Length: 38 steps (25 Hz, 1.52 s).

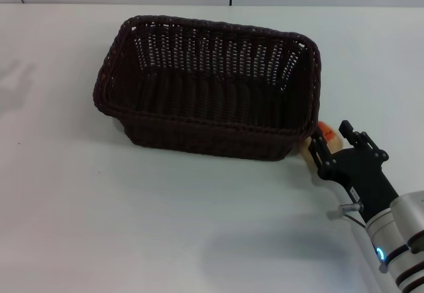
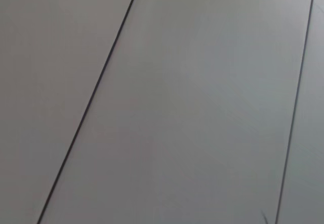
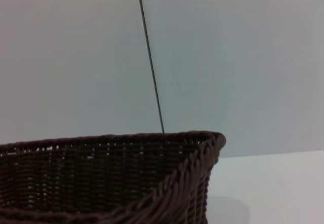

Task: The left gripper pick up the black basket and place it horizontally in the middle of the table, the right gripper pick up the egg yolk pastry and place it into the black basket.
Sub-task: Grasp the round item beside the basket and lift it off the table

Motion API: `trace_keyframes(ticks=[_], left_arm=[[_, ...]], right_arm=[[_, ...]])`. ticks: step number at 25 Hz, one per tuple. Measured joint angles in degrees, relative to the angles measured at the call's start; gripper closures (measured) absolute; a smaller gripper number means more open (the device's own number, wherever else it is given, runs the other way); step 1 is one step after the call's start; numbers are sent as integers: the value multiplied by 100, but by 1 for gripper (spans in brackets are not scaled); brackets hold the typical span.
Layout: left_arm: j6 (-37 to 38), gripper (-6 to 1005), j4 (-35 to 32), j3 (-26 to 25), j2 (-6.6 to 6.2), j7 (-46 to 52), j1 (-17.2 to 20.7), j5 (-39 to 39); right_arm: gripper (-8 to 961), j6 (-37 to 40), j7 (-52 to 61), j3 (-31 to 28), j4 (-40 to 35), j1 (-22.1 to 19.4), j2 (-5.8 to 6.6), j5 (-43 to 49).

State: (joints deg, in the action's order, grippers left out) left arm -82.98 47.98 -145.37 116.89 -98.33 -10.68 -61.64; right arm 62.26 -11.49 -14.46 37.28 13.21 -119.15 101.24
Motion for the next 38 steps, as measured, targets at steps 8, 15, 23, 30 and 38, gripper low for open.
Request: trace_keyframes(ticks=[8, 15, 23, 30, 38], left_arm=[[-73, 671, 34, -61, 17, 6, 38, 2], [-141, 671, 36, -62, 17, 6, 40, 4], [-141, 671, 37, -70, 6, 7, 40, 4], [-252, 670, 36, -211, 15, 6, 37, 4], [-271, 670, 36, -219, 20, 7, 27, 3]], right_arm=[[430, -203, 4, -72, -67, 5, -18, -183], [435, -276, 6, -45, -59, 51, -13, -232], [501, -86, -46, -13, -11, -11, -21, -206], [610, -88, -55, -35, -22, -3, -17, -228], [858, -95, -56, -36, -34, -5, -20, -228]])
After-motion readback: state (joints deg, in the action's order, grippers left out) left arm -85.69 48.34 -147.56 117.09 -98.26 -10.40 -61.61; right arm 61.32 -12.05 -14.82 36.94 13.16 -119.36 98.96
